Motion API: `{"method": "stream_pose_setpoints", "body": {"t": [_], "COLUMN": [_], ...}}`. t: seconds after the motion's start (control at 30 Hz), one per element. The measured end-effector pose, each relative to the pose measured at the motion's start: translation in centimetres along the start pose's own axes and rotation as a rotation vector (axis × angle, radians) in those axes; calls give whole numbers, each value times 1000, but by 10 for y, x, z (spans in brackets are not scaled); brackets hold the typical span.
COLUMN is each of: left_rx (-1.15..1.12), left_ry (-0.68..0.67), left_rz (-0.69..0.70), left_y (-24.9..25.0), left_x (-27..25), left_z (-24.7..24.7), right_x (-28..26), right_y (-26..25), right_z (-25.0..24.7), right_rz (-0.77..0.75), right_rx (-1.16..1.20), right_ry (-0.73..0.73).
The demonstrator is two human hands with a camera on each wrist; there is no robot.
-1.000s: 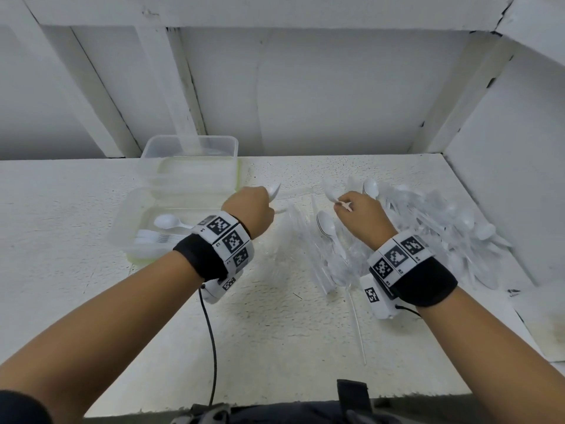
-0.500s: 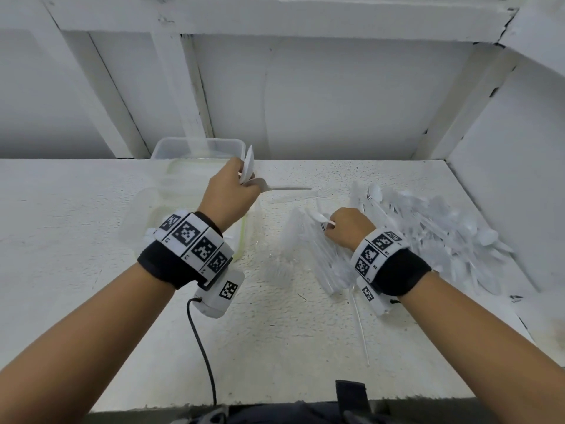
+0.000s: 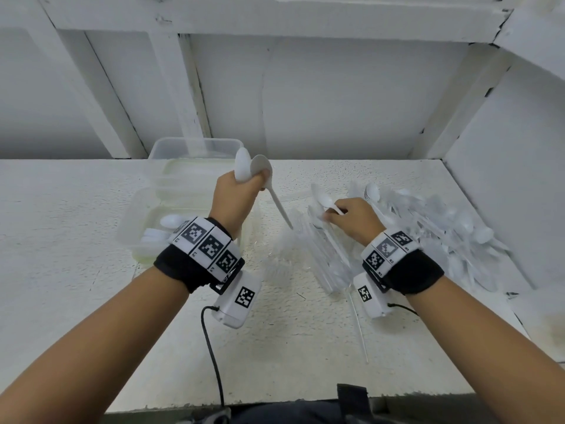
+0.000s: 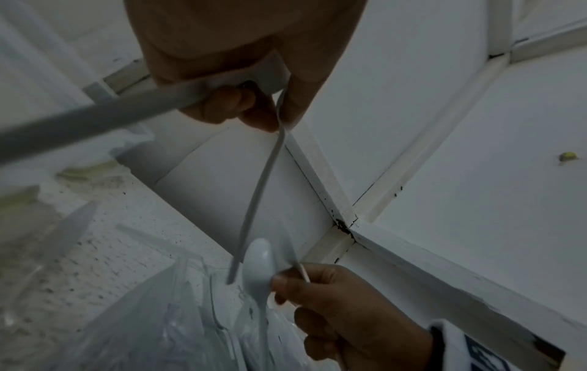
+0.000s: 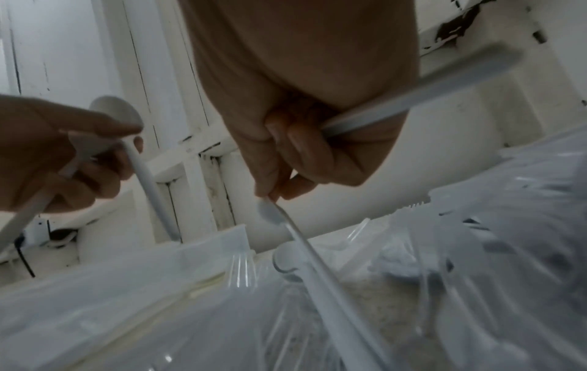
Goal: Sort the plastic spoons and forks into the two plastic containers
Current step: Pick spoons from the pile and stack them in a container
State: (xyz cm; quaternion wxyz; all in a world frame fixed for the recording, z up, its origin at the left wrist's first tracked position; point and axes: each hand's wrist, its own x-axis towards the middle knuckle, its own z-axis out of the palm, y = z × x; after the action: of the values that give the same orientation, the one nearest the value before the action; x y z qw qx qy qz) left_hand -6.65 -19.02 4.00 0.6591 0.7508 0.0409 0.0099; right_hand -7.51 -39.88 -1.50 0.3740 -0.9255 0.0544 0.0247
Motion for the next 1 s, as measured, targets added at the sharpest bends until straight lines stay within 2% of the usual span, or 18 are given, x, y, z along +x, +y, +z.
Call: {"method": "stream_pose_setpoints", "body": {"t": [0.17, 0.23, 0.33, 0.4, 0.5, 0.67, 0.83, 1.0], "left_rx": [-126, -150, -168, -63, 233, 698, 872, 893], "left_ry": [-120, -137, -144, -203, -313, -337, -443, -466], "left_rz": [-84, -96, -129, -139, -83, -29, -62, -81], "left_y": [-3, -4, -7, -11, -26, -42, -48, -48], "left_x": [6, 8, 12, 17, 31, 48, 55, 56], "left_z": [13, 22, 40, 54, 77, 106, 120, 119], "right_x": [-7, -9, -13, -16, -19, -25, -33, -35], "right_y": [-12, -16, -20, -17, -6, 11, 19, 17], "right_z": [-9, -14, -21, -23, -23, -18, -19, -24], "right_rz": [-51, -47, 18, 68, 147, 209, 176, 169], "right_rx": [199, 328, 638, 688, 621, 422, 299, 286], "right_ry": [321, 403, 316, 266, 251, 204, 196, 164]}}
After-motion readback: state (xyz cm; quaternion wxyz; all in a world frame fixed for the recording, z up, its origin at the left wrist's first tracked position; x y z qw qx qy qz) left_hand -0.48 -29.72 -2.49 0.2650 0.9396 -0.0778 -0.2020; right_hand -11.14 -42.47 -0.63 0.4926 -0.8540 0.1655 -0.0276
